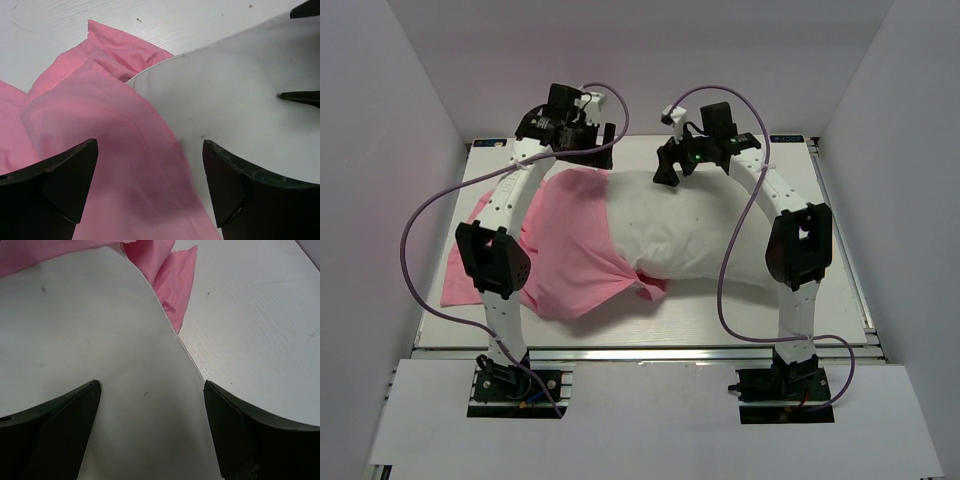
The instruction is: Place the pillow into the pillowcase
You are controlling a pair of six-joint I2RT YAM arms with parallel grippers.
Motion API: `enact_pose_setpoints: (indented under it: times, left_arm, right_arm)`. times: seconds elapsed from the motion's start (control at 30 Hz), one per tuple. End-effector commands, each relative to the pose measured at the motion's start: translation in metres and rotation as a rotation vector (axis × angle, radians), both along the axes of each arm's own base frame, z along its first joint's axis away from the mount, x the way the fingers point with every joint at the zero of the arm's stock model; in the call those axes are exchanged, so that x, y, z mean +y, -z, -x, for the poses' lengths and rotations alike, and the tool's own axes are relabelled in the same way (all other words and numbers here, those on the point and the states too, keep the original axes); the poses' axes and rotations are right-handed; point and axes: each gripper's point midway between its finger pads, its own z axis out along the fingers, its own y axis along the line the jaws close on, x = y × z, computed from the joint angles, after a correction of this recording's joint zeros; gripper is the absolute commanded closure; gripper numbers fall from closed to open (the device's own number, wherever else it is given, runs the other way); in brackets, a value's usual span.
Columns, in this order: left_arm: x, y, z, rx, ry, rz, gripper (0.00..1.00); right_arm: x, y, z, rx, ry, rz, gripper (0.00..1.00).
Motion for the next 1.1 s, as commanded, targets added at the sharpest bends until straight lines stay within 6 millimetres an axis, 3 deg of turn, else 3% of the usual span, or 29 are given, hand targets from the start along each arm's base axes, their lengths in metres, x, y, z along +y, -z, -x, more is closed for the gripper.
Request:
enact_pose_setpoints:
  times: [0.0, 0.13, 0.4, 0.63, 0.7, 0.83, 0.87, 0.93, 0.97, 1.0, 1.07]
  left_arm:
    - [-0.018, 0.008, 0.013, 0.014, 0.1, -0.043, 0.06]
    - [-0.015, 0.023, 0.017, 0.031, 0.078, -0.155, 0.17]
    - [0.009, 0.029, 0.013, 0.032, -0.004, -0.273, 0.38]
    - [0.014, 0.033, 0.01, 0.046, -0.035, -0.302, 0.79]
    - [0.007, 0.03, 0.011, 0.047, -0.013, -0.266, 0.98]
    - [-0.006, 0.015, 0.011, -0.001, 0.011, -0.202, 1.0]
    - [-0.009, 0.006, 0.012, -0.027, 0.015, -0.186, 1.0]
    - [-0.014, -0.006, 0.011, -0.067, 0.016, -0.161, 1.0]
    - [-0.015, -0.014, 0.012, -0.089, 0.014, -0.151, 1.0]
    - [-0.02, -0.021, 0.011, -0.114, 0.011, -0.134, 1.0]
    - [-0.026, -0.041, 0.014, -0.164, 0.015, -0.108, 1.0]
  right_arm:
    - [-0.001, -0.001, 0.011, 0.007, -0.069, -0.026, 0.11]
    - [-0.002, 0.009, 0.018, 0.036, -0.099, -0.012, 0.11]
    - [-0.001, 0.018, 0.034, 0.076, -0.16, -0.016, 0.11]
    - [0.0, 0.019, 0.049, 0.106, -0.206, -0.031, 0.12]
    - [0.0, 0.02, 0.056, 0.114, -0.232, -0.039, 0.13]
    - [0.006, 0.02, 0.081, 0.128, -0.336, -0.057, 0.19]
    - [0.006, 0.022, 0.089, 0.145, -0.353, -0.045, 0.22]
    - [0.015, 0.029, 0.102, 0.14, -0.395, -0.018, 0.52]
    - [0.021, 0.026, 0.109, 0.133, -0.409, -0.012, 0.89]
    - [0.022, 0.028, 0.112, 0.151, -0.397, -0.01, 1.0]
    - [0.027, 0.006, 0.109, 0.092, -0.372, -0.054, 1.0]
